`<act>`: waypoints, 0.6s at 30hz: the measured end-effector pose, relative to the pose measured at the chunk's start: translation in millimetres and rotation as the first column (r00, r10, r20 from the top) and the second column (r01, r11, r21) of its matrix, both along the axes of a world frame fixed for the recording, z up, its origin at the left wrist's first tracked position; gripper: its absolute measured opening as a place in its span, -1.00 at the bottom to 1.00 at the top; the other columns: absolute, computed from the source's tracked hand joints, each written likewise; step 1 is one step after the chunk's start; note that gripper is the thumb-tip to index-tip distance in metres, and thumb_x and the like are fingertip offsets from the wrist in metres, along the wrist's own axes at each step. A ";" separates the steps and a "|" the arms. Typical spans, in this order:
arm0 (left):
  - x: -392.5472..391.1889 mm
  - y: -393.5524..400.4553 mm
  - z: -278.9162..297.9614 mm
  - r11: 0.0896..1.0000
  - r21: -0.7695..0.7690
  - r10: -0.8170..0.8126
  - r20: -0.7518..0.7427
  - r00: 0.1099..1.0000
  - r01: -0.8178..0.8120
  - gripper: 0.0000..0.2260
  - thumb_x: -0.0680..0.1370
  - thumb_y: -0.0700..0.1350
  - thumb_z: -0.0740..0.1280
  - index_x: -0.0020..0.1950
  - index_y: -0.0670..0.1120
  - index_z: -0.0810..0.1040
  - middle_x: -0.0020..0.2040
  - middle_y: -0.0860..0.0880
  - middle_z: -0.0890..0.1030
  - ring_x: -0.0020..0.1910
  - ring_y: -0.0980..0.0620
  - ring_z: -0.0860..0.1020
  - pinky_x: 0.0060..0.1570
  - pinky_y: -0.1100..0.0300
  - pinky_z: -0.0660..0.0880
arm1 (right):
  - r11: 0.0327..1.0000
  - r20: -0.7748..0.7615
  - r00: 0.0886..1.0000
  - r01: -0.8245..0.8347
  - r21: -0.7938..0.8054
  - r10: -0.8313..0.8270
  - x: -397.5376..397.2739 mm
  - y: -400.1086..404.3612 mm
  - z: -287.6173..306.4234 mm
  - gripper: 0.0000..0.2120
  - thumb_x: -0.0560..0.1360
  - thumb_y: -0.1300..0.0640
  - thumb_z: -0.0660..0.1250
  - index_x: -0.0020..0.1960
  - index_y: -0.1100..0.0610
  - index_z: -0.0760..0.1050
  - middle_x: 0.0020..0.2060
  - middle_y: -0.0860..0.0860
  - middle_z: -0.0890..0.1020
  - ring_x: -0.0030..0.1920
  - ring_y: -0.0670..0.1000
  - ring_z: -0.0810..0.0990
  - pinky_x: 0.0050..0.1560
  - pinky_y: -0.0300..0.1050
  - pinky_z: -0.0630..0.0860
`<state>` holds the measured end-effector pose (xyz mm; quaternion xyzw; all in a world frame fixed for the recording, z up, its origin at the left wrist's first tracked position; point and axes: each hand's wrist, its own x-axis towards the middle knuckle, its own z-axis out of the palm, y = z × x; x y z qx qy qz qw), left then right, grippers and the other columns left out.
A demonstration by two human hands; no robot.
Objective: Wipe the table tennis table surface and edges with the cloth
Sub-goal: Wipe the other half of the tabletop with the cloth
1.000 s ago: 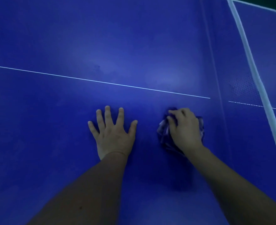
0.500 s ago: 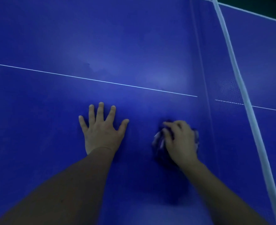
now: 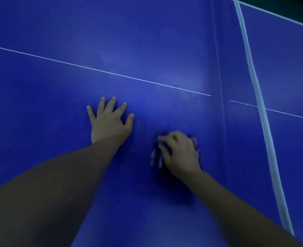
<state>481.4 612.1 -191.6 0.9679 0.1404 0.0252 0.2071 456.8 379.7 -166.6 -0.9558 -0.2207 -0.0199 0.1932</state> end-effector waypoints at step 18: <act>-265.3 -31.5 19.5 0.982 0.160 -0.080 -0.158 0.984 0.105 -0.46 0.62 0.14 0.02 0.58 0.00 0.32 0.62 -0.09 0.20 0.61 -0.14 0.13 0.51 -0.32 0.04 | 0.999 -0.057 0.998 0.010 -0.051 -0.012 -29.2 23.4 5.8 -0.73 0.63 -0.02 0.23 0.24 0.01 0.60 0.12 0.02 0.54 0.10 0.12 0.52 0.13 0.11 0.41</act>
